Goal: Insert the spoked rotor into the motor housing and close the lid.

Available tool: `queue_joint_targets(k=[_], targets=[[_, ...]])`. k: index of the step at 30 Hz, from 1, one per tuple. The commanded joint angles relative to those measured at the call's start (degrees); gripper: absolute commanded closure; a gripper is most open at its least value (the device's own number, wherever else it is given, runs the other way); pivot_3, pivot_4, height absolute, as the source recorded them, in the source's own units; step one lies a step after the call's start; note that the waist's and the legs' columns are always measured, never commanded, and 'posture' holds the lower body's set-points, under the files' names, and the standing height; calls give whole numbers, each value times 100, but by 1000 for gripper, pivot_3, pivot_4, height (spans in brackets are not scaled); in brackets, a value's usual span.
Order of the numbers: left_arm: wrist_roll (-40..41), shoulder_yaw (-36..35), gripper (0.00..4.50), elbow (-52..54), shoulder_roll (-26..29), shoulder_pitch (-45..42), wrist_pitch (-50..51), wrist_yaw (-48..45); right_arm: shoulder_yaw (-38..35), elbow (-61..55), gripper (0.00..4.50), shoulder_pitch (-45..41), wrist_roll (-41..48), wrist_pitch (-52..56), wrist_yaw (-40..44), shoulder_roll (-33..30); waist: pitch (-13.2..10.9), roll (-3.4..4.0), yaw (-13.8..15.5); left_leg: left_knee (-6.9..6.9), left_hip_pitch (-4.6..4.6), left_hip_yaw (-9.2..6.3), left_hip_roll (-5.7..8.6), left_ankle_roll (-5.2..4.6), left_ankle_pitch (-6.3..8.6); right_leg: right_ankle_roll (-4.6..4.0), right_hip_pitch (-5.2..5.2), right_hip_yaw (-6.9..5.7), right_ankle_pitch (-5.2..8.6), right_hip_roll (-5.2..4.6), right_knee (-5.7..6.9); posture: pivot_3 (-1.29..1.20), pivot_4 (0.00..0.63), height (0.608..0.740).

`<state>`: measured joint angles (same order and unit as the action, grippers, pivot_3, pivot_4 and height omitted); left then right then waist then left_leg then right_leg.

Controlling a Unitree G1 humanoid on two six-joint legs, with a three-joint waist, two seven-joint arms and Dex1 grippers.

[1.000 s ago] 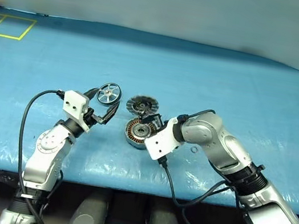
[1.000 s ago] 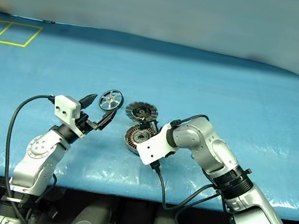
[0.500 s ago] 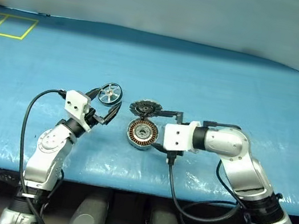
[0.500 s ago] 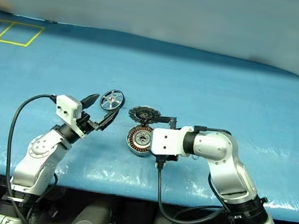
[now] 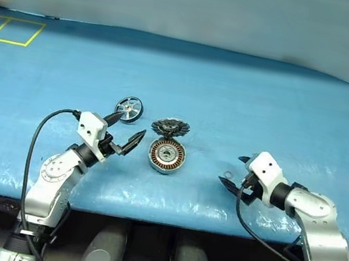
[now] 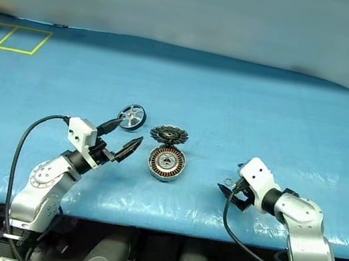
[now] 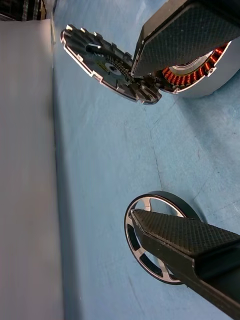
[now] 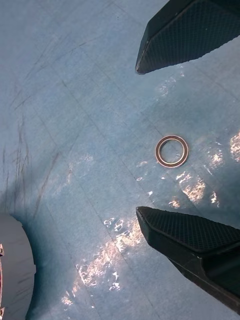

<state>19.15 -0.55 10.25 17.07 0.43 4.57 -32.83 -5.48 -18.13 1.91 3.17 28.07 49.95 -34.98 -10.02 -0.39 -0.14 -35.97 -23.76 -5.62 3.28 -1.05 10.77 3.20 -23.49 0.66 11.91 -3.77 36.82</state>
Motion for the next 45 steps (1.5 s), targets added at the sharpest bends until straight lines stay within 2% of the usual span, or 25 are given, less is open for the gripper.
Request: queue_joint_targets(k=[1,5,15,21,24,27,31,32,34,37,45], targets=[[233,63,0,293,58,12,-48,-340,-170,19,32,147,254,87,-155,15,0,0,-5,0,-1,0,0,0,0,0,-2,0,0,1,0,0,150,740],[513,230,0,483,307,242,150,-933,-152,145,32,237,467,76,-276,66,0,0,-16,1,-3,8,2,-5,3,-1,-3,2,1,2,-3,0,150,740],[848,449,0,741,852,616,676,-1736,84,494,32,161,489,1,-657,165,0,0,-37,0,-2,14,-2,-5,5,0,-3,4,2,-10,-2,0,150,740],[787,582,0,691,899,599,687,-1863,228,522,32,138,487,137,-746,128,0,0,-42,1,-1,14,-4,-6,5,0,-4,4,2,-11,-3,0,150,740],[766,587,0,657,866,566,673,-1827,307,513,581,156,476,231,-730,34,1,0,-44,1,0,14,-7,-1,8,0,-3,3,2,-11,-3,0,150,740],[759,639,0,652,842,558,694,-1825,334,500,1512,164,483,234,-763,5,2,-1,-41,0,1,16,-7,8,13,0,-2,3,2,-13,-3,0,150,740],[746,723,0,658,819,564,716,-1825,406,559,1512,134,428,266,-821,-6,4,-4,-38,0,1,24,-7,8,13,0,-2,2,2,-19,-4,0,150,740],[745,728,0,659,825,568,720,-1829,432,567,1673,133,416,273,-833,-19,5,-6,-41,0,1,24,-7,7,13,0,-3,2,2,-19,-4,0,150,740],[699,748,0,664,872,567,739,-1821,529,564,2066,144,361,247,-789,-109,6,-6,-42,1,3,24,-8,7,13,0,-3,0,2,-19,-4,0,150,740],[627,778,0,667,941,557,747,-1832,626,558,3042,152,312,235,-826,-206,12,-16,-37,0,4,26,-8,8,14,1,-1,1,2,-20,-4,0,150,740],[620,792,0,689,935,542,760,-1852,895,643,3042,101,158,221,-858,-440,33,-47,-25,-1,6,30,-8,19,23,2,3,-8,3,-39,-7,0,150,740]])
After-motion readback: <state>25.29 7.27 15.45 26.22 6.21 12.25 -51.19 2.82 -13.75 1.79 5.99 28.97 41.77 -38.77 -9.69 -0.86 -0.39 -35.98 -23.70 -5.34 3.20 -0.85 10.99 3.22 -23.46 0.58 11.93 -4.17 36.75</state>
